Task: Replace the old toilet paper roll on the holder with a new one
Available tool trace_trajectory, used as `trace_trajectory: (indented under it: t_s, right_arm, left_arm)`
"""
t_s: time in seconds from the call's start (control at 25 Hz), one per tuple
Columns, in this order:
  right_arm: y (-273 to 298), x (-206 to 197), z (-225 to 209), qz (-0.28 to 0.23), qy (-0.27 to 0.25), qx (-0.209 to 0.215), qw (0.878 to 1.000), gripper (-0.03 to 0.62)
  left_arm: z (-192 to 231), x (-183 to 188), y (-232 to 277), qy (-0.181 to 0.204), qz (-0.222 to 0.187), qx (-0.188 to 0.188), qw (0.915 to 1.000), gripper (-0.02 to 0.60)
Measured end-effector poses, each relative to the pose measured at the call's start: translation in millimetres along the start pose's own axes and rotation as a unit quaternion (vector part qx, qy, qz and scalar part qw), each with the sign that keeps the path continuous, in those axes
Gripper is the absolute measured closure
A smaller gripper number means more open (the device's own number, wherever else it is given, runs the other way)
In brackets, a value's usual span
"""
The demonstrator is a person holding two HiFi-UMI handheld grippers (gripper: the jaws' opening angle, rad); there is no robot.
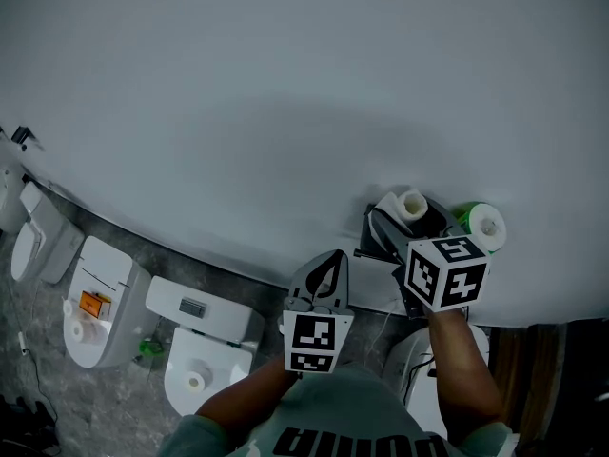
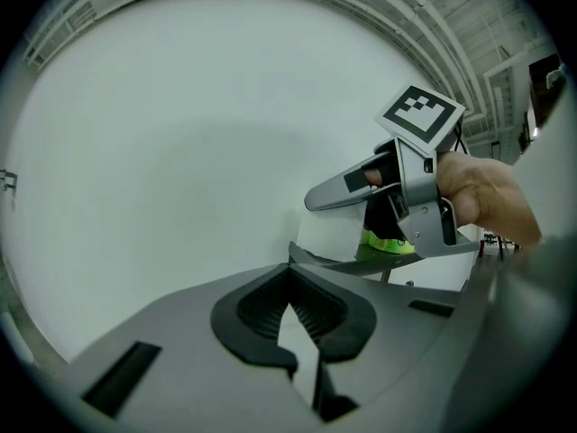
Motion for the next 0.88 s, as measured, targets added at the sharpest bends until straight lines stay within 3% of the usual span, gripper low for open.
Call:
trace_trajectory:
  t_s: [0.88]
  right_arm:
    - [-69,21,-6,-0.107,0.018,-0.054,0.993,0.250]
  left_arm:
    - [-23,-1,-5,0.013,-0.002,-0.019,0.9997,0.575]
Point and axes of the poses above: the fingertips, and each gripper's own axes: y forward along the fingers, z to its left, x out of its top, the point moved 4 cm from there along -y, backward along the fingers, and after that the axes turned 10 degrees about -y, right-handed, at the moved point
